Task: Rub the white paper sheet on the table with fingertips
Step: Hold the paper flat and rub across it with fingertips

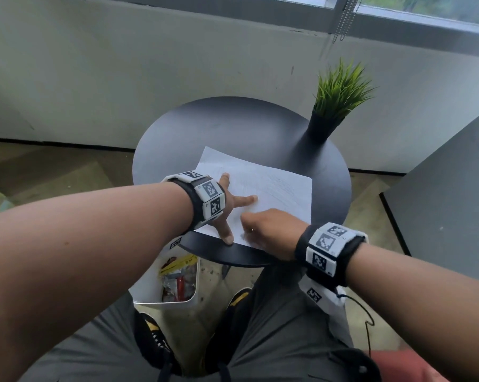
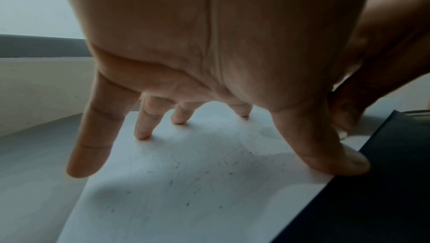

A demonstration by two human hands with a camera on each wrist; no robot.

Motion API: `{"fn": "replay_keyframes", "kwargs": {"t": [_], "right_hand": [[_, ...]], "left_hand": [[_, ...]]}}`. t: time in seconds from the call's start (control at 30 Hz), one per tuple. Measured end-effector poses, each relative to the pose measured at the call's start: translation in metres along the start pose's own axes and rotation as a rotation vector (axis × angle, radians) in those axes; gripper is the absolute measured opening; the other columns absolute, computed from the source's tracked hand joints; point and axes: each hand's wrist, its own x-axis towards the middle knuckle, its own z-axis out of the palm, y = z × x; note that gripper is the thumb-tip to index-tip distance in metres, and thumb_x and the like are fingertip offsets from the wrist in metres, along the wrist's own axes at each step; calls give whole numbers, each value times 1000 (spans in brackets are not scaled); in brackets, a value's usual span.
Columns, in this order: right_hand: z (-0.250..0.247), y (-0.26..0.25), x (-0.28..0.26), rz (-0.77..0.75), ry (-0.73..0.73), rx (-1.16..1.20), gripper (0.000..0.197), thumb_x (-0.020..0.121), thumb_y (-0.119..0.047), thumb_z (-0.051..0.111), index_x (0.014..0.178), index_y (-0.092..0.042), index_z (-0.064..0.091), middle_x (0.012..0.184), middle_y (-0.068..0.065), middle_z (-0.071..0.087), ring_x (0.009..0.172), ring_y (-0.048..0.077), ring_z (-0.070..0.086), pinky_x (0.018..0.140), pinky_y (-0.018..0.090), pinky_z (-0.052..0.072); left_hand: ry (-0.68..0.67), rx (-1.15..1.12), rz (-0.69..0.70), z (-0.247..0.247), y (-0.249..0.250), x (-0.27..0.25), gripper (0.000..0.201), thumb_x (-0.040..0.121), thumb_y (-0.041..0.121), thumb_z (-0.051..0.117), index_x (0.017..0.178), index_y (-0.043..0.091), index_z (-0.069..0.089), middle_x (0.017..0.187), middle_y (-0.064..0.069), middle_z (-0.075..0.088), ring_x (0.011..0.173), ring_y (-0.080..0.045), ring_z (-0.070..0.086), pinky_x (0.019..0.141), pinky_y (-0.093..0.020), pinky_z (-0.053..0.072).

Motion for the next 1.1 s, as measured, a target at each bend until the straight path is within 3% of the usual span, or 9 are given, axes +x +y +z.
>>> {"fn": "replay_keyframes", "kwargs": {"t": [0.17, 0.27, 0.33, 0.53, 0.77, 0.87, 0.93, 1.03, 1.1], "right_hand": [[-18, 36, 8, 403, 167, 37, 16, 95, -31, 46, 103, -18, 46, 104, 12, 59, 91, 33, 56, 73, 36, 46], [-1, 6, 4, 185, 92, 11, 25, 98, -29, 42, 118, -14, 43, 111, 16, 60, 96, 34, 56, 75, 37, 42], [0, 0, -2, 53, 6, 19, 18, 97, -30, 45, 107, -15, 48, 104, 13, 62, 90, 31, 54, 75, 37, 44], [-24, 38, 15, 439, 104, 141, 18, 93, -31, 52, 102, -15, 51, 101, 9, 61, 92, 29, 56, 72, 34, 45], [-17, 23, 12, 432, 124, 83, 23, 96, -32, 43, 112, -14, 42, 106, 14, 60, 89, 33, 57, 78, 40, 50], [-10, 2, 7, 180, 31, -10, 28, 97, -32, 44, 119, -16, 43, 100, 12, 58, 93, 34, 57, 75, 37, 45], [-11, -2, 4, 13, -80, -18, 17, 95, -31, 49, 108, -20, 50, 90, 4, 55, 86, 29, 54, 73, 35, 45], [-24, 21, 13, 204, 7, 46, 10, 91, -31, 53, 97, -23, 51, 97, 4, 62, 91, 28, 57, 78, 36, 49], [-21, 28, 18, 333, 135, 2, 16, 93, -32, 48, 103, -19, 47, 103, 11, 62, 94, 34, 58, 79, 39, 50]], "left_hand": [[-3, -9, -2, 0, 0, 0, 117, 62, 79, 72, 139, 69, -15, 162, -15, -19, 138, -53, 28, 108, -62, 35], [8, -5, 7, 1, 0, 0, 117, 64, 77, 73, 143, 67, -13, 162, -17, -19, 139, -52, 29, 108, -59, 34], [3, -6, 8, 1, 0, -1, 117, 64, 77, 72, 143, 66, -13, 162, -17, -20, 139, -52, 28, 108, -59, 33], [-12, -68, -16, -2, -1, -3, 117, 61, 77, 74, 141, 69, -11, 162, -13, -17, 139, -51, 28, 108, -58, 35], [145, -205, -41, 17, 8, -2, 111, 51, 94, 57, 142, 64, 1, 164, -4, -7, 147, -46, 0, 107, -71, 22], [181, -159, -10, 21, 4, 1, 114, 52, 92, 61, 144, 60, 1, 164, -9, -5, 148, -41, 2, 108, -70, 22], [153, -150, -1, 21, 0, 0, 117, 55, 88, 65, 146, 60, -1, 164, -10, -10, 148, -42, 3, 109, -68, 25], [128, -157, 2, 21, 0, 1, 118, 55, 86, 68, 145, 63, -5, 163, -12, -13, 148, -45, -1, 110, -67, 27], [107, -164, -7, 20, 1, 1, 119, 56, 85, 69, 145, 64, -8, 163, -12, -16, 148, -45, -5, 110, -68, 27]]}}
